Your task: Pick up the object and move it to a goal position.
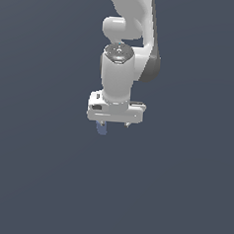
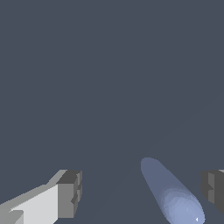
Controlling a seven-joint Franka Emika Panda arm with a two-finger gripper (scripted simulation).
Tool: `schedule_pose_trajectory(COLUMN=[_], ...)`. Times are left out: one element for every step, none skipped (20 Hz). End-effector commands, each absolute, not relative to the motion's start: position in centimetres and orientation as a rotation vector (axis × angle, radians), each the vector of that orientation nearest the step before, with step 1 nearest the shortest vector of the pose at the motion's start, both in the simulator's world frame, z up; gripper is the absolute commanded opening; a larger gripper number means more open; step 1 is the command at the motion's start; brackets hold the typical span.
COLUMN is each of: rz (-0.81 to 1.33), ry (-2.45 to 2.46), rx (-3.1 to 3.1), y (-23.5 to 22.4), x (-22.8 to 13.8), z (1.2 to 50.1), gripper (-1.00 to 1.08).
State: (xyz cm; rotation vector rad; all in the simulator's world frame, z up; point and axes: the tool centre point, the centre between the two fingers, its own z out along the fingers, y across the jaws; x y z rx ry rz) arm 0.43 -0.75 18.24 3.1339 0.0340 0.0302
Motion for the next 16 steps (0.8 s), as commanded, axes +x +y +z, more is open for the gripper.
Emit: schedule_pose_trajectory(rz=[0.030, 0.030, 0.032, 0.035, 0.039, 0.044, 0.050, 0.055, 0.060, 0.063, 0.065, 0.067, 0.066, 0.065, 0.065, 0.064], ry=[0.034, 0.034, 0.035, 0.037, 0.039, 0.041, 0.043, 0.045, 0.046, 0.046, 0.046, 0.045, 0.044, 0.045, 0.047, 0.051], rx=[3.134, 3.134, 3.133, 3.132, 3.131, 3.130, 3.128, 3.126, 3.125, 3.124, 3.123, 3.122, 3.122, 3.123, 3.123, 3.123], y=[-0.8, -0.8, -0.9, -1.1, -1.3, -1.6, -2.0, -2.3, -2.6, -2.8, -2.9, -3.0, -3.0, -2.9, -2.9, -2.9], x=[0.4, 0.4, 0.5, 0.5, 0.5, 0.5, 0.6, 0.6, 0.6, 0.6, 0.7, 0.7, 0.7, 0.7, 0.7, 0.6], z=[18.2, 18.2, 18.3, 18.4, 18.6, 18.7, 19.0, 19.2, 19.3, 19.5, 19.6, 19.6, 19.6, 19.6, 19.5, 19.5], gripper=[1.00, 1.00, 1.00, 1.00, 1.00, 1.00, 1.00, 1.00, 1.00, 1.00, 1.00, 1.00, 1.00, 1.00, 1.00, 1.00])
